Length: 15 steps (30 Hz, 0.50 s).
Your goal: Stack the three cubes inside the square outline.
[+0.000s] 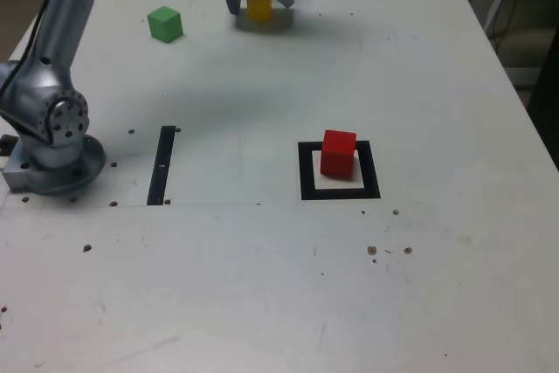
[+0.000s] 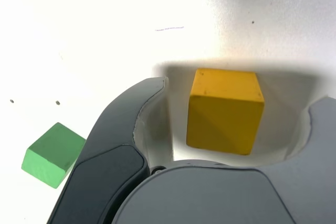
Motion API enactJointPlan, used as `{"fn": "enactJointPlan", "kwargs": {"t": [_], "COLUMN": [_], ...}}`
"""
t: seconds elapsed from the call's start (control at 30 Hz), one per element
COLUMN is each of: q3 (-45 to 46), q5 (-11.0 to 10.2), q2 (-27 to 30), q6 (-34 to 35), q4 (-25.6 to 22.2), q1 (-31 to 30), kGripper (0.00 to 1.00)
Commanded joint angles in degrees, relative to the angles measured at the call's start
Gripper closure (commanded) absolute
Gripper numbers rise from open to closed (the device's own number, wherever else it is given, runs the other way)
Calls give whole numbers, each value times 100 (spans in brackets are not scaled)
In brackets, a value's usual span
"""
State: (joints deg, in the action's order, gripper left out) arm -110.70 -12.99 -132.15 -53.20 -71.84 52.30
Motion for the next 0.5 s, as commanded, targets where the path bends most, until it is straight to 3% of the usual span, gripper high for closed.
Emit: {"fn": "enactJointPlan", "kwargs": {"t": [0.0, 0.23, 0.47], "q3": [-32, -118, -140], "q5": [6, -2, 57], "q2": [-61, -137, -146], "q6": [-14, -14, -14], "q4": [18, 20, 1], "q1": [17, 17, 17], "kGripper": [18, 24, 41]}}
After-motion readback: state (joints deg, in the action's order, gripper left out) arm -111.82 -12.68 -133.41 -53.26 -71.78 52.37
